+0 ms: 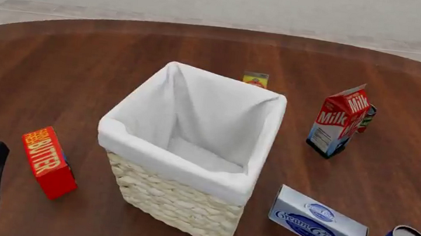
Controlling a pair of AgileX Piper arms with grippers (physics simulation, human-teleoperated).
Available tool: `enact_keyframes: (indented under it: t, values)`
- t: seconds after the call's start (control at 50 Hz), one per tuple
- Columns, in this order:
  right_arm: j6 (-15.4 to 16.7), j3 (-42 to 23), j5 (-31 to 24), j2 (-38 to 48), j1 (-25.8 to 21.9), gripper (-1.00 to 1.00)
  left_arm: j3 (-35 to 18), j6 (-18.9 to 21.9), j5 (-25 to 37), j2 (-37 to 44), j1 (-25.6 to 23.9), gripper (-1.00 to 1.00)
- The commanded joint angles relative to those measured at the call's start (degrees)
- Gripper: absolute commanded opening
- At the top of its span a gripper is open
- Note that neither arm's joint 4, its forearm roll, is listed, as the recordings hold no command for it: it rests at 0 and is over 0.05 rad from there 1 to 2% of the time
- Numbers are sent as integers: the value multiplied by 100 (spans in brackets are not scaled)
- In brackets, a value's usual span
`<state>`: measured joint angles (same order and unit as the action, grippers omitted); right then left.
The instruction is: Pick up the tomato sauce, and put it in the basket.
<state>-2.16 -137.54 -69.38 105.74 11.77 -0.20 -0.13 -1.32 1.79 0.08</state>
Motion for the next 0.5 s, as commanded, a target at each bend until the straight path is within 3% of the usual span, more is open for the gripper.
enact_keyframes:
  t: [0.02,0.26,0.5]
  values:
    - [-86,-210,-47,411,13,100,-1,5,28,-34,-6,100]
    - [-143,-193,-51,611,-132,100,-1,4,27,-32,-6,100]
    - [58,-16,-49,713,-105,100,-1,6,26,-31,-8,100]
